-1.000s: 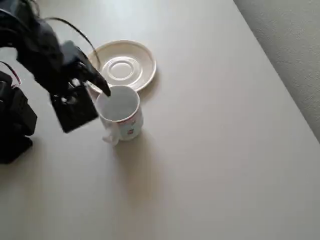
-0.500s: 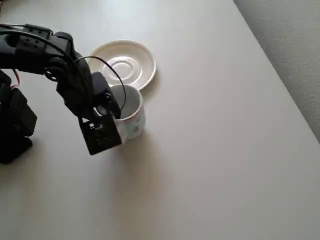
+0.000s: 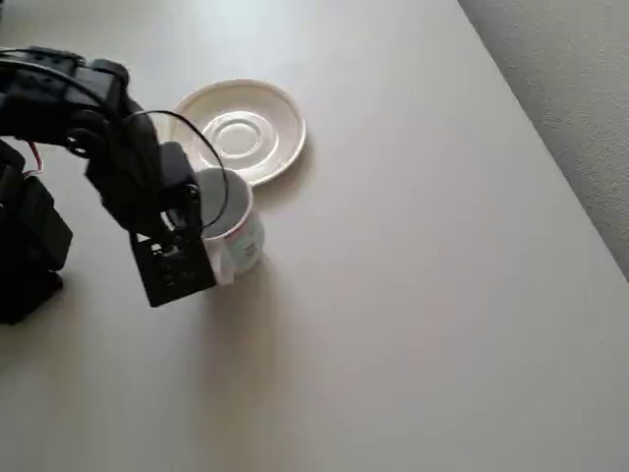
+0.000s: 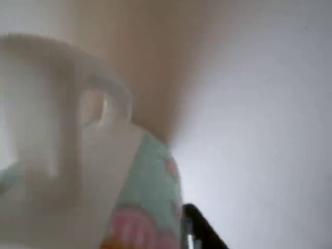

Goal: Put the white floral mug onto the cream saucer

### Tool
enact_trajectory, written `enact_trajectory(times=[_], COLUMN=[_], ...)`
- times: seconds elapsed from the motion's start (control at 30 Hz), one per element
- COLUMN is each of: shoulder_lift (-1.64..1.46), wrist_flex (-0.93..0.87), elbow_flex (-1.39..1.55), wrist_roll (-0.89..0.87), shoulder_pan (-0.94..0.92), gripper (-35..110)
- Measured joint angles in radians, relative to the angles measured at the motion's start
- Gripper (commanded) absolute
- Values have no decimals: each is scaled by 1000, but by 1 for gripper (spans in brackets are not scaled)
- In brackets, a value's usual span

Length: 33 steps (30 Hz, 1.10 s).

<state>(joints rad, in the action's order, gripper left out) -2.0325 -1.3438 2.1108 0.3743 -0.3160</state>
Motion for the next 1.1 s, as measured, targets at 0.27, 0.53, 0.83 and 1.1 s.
enact_trajectory(times=[0.27, 0.53, 0.83, 1.1], shoulder_lift=[-100, -91, -3, 103], wrist_flex=[-268, -310, -256, -169], elbow_flex=[-281, -356, -359, -359], wrist_roll=[-43, -118, -222, -245], shoulder_pan=[135, 301, 555, 612], gripper=[-2, -2, -2, -2])
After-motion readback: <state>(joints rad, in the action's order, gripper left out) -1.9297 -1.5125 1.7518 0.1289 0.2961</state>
